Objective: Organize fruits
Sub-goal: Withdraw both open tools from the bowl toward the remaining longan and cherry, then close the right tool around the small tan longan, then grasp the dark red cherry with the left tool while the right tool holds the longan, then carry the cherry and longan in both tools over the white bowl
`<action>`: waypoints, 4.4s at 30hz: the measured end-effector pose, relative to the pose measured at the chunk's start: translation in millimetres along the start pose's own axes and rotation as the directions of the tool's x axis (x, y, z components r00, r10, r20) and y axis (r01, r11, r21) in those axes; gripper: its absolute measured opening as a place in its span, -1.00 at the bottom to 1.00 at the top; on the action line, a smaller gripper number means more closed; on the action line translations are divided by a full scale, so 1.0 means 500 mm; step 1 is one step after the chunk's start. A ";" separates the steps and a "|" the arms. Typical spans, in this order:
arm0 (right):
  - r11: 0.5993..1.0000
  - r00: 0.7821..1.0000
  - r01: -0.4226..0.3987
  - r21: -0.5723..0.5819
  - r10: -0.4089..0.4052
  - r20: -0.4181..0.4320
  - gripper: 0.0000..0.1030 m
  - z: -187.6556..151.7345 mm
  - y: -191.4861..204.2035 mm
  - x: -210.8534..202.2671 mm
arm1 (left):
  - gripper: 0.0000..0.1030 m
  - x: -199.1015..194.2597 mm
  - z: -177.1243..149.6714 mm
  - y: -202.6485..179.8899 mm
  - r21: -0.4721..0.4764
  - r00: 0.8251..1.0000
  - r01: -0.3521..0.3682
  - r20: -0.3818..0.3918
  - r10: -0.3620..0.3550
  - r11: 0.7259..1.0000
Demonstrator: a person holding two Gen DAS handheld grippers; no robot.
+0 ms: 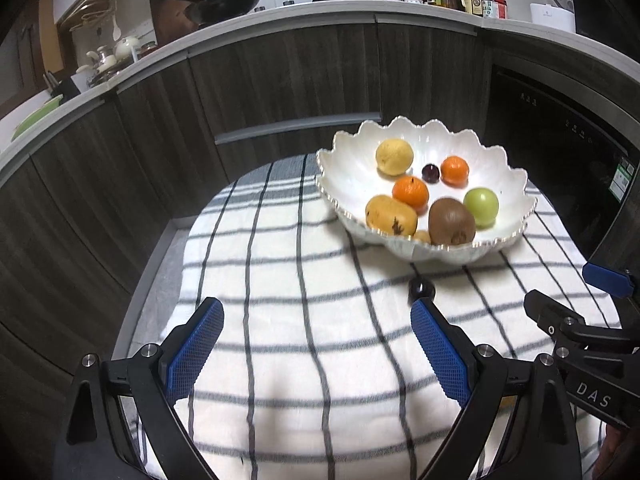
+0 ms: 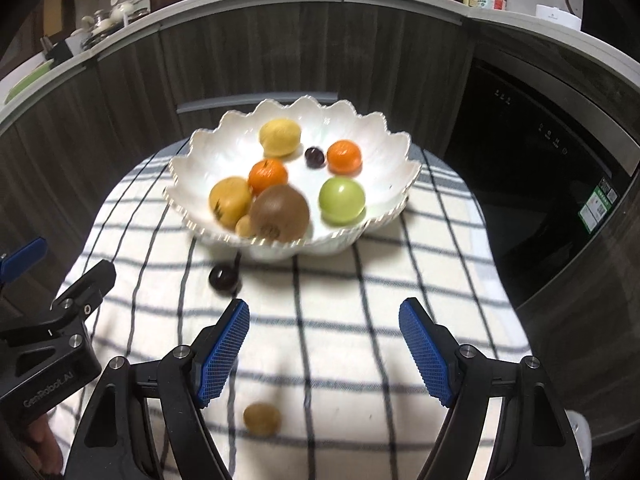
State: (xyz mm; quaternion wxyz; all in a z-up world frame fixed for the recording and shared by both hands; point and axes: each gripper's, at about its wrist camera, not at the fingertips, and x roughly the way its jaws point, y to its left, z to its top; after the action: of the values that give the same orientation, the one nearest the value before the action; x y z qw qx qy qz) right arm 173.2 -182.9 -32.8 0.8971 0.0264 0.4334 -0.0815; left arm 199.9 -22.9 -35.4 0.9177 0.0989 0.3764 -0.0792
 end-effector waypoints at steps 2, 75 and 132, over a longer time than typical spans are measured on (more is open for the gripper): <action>1.000 1.000 -0.007 -0.010 0.006 -0.007 0.51 -0.014 0.009 -0.003 | 0.86 -0.004 -0.016 0.005 -0.012 1.000 0.002 -0.012 -0.002 1.000; 0.997 0.998 -0.056 0.047 0.057 -0.019 -0.48 0.002 -0.094 0.079 | 0.38 0.150 0.014 -0.143 0.025 0.993 0.094 -0.078 -0.092 0.995; 0.995 0.996 -0.085 0.043 0.084 0.026 -0.48 0.023 -0.079 0.031 | -0.46 0.078 0.048 -0.101 0.008 0.991 0.128 -0.050 -0.127 0.992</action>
State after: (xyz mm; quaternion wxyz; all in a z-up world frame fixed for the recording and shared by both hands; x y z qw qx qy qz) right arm 184.9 -224.9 -37.0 0.9041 0.0635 0.4192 -0.0535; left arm 232.2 -80.2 -52.4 0.9007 0.0818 0.4039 -0.1374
